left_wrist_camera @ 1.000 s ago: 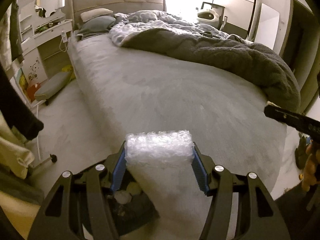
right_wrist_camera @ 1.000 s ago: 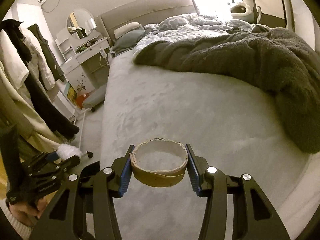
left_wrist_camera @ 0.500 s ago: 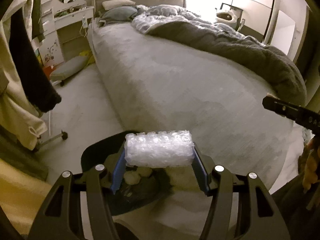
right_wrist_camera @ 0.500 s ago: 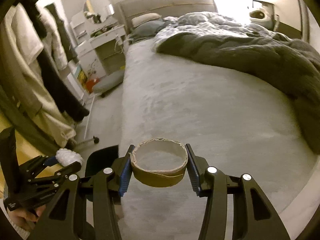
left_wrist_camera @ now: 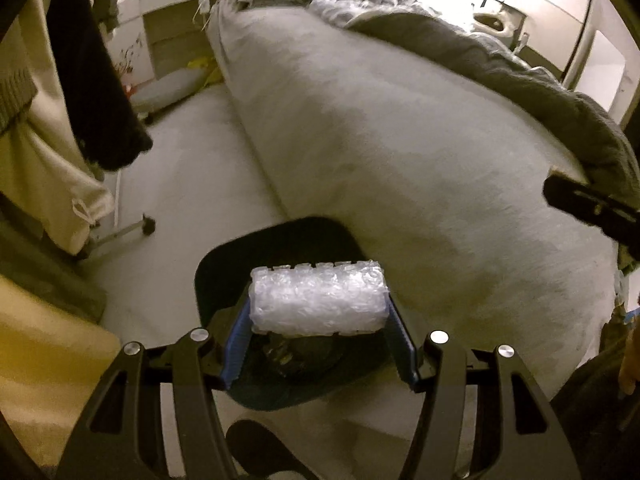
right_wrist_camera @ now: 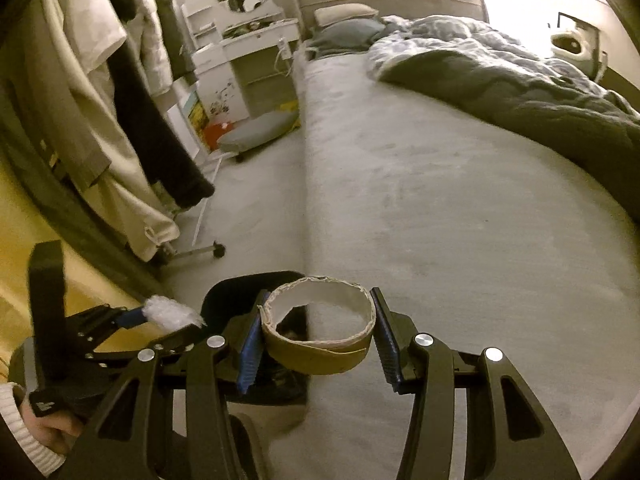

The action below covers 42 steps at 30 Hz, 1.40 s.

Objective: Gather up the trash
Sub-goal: 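Carry the bubble wrap into the bin and open the left tool while the right tool holds the roll, then lower the cardboard tape roll into the bin and open the right tool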

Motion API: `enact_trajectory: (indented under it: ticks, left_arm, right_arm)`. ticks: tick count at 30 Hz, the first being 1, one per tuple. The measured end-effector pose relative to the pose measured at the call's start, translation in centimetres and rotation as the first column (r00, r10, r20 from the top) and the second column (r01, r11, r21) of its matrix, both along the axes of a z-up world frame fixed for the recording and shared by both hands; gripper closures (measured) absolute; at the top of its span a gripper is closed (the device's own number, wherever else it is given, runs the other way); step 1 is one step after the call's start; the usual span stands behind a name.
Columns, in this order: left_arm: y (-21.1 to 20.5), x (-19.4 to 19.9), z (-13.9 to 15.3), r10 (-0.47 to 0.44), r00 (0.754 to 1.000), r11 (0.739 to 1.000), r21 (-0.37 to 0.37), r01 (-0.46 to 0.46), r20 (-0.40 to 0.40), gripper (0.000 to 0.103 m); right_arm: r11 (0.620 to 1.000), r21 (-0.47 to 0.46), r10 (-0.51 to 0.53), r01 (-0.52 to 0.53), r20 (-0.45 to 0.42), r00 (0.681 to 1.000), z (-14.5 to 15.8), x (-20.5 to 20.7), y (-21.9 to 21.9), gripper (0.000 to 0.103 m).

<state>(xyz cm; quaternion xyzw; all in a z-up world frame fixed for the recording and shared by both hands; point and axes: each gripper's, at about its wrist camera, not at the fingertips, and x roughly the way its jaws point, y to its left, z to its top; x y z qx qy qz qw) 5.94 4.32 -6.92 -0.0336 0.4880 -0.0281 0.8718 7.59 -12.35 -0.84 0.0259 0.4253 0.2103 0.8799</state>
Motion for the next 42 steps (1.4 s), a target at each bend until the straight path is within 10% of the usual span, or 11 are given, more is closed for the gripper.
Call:
enact_trajectory:
  ticks: [29,42]
  left_arm:
    - [5.2,3.0,-13.4,0.04,0.938,0.985,-0.144,-0.095,-0.344,0.027]
    - [7.0,1.8,-10.2,0.05,0.973,0.988,-0.129,-0.081,-0.227,0.02]
  right_arm:
    - [0.996,-0.045,0.064,-0.076,-0.215,0.974,-9.4,4.8,9.6,0.053]
    - [0.982,-0.117,0.118,-0.145,-0.215,0.969,-10.8,5.4,11.4,0.053]
